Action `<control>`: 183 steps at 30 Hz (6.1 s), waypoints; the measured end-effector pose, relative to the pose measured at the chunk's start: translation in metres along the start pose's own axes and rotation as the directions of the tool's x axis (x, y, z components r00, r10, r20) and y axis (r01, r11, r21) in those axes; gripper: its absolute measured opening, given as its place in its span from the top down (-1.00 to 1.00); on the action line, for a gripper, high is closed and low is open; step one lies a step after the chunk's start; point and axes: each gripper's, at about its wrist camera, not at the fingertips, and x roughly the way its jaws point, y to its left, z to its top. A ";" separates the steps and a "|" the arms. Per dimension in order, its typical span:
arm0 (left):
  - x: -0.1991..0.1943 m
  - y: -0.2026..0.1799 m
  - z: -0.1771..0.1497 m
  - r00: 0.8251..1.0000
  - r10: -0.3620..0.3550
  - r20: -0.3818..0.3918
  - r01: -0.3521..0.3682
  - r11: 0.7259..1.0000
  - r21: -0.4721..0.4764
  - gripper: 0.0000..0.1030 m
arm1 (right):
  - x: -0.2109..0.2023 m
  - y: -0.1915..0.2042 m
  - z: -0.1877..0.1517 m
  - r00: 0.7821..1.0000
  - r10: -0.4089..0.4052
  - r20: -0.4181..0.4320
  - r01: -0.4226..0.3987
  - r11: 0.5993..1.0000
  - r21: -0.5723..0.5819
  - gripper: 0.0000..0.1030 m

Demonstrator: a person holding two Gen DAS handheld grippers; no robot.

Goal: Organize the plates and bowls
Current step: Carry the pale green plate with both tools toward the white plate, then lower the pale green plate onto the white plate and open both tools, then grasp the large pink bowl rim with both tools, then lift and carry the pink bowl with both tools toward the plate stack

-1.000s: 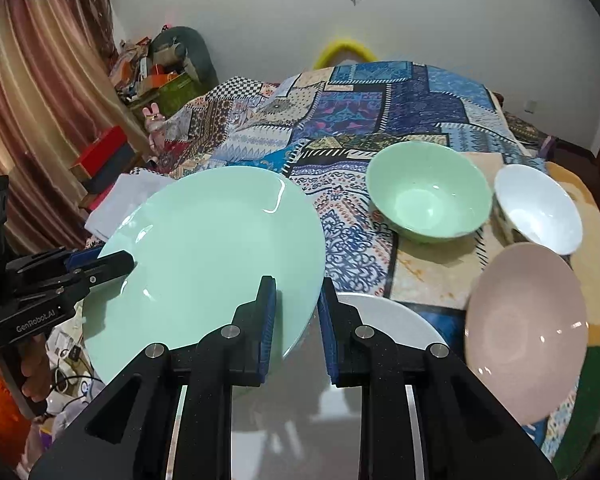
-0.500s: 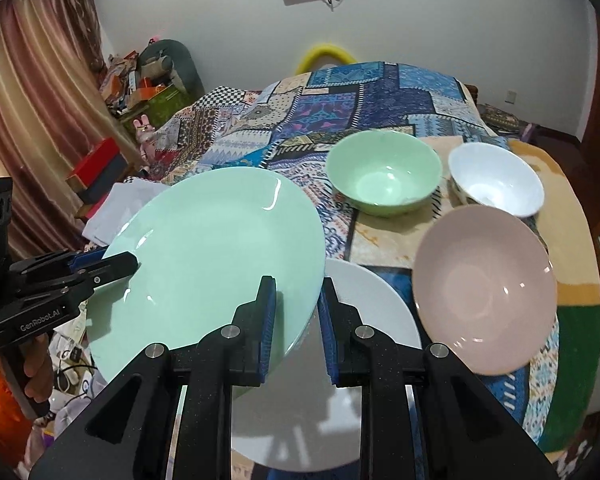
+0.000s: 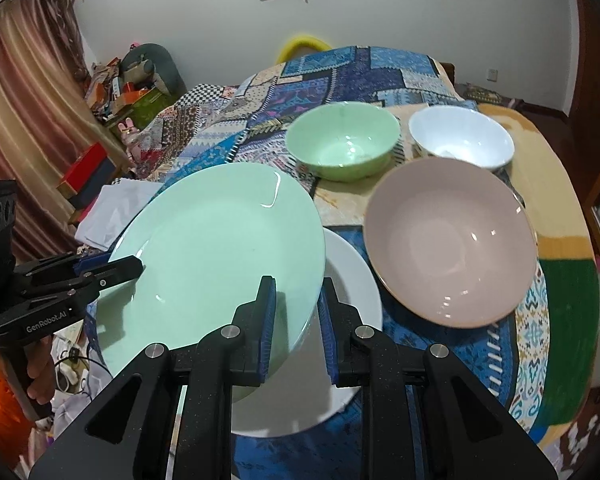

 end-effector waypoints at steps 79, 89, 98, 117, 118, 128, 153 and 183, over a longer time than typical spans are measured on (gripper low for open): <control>0.014 -0.089 0.069 0.990 -0.004 0.144 -0.017 0.989 0.146 -0.85 | -0.054 -0.082 0.002 0.964 -0.215 0.158 0.192 0.970 0.148 -0.42; 0.087 -0.118 0.090 0.999 -0.022 0.045 0.013 0.982 0.191 -0.85 | -0.031 -0.123 0.000 0.962 -0.252 0.108 0.223 0.948 0.226 -0.43; 0.142 -0.134 0.095 0.996 -0.053 -0.073 0.066 0.979 0.191 -0.34 | -0.008 -0.138 -0.004 0.974 -0.218 0.063 0.195 0.947 0.253 -0.08; 0.177 -0.145 0.089 0.979 -0.109 -0.174 0.140 0.974 0.177 0.74 | 0.008 -0.143 -0.008 0.986 -0.166 0.011 0.156 0.949 0.273 0.66; 0.176 -0.145 0.090 0.979 -0.108 -0.174 0.139 0.974 0.177 0.74 | 0.007 -0.143 -0.008 0.986 -0.167 0.011 0.157 0.949 0.274 0.66; 0.146 -0.149 0.093 0.982 -0.130 -0.136 0.154 0.970 0.186 0.74 | -0.017 -0.136 -0.004 0.983 -0.177 0.048 0.157 0.948 0.275 0.66; 0.034 -0.107 0.076 0.992 -0.122 0.017 0.117 0.979 0.169 0.74 | -0.046 -0.055 0.014 0.974 -0.165 0.155 0.139 0.976 0.169 0.66; -0.050 0.060 0.012 0.995 0.028 0.097 -0.023 0.998 -0.051 0.74 | 0.022 0.089 0.024 0.997 0.004 0.083 -0.001 0.999 -0.033 0.65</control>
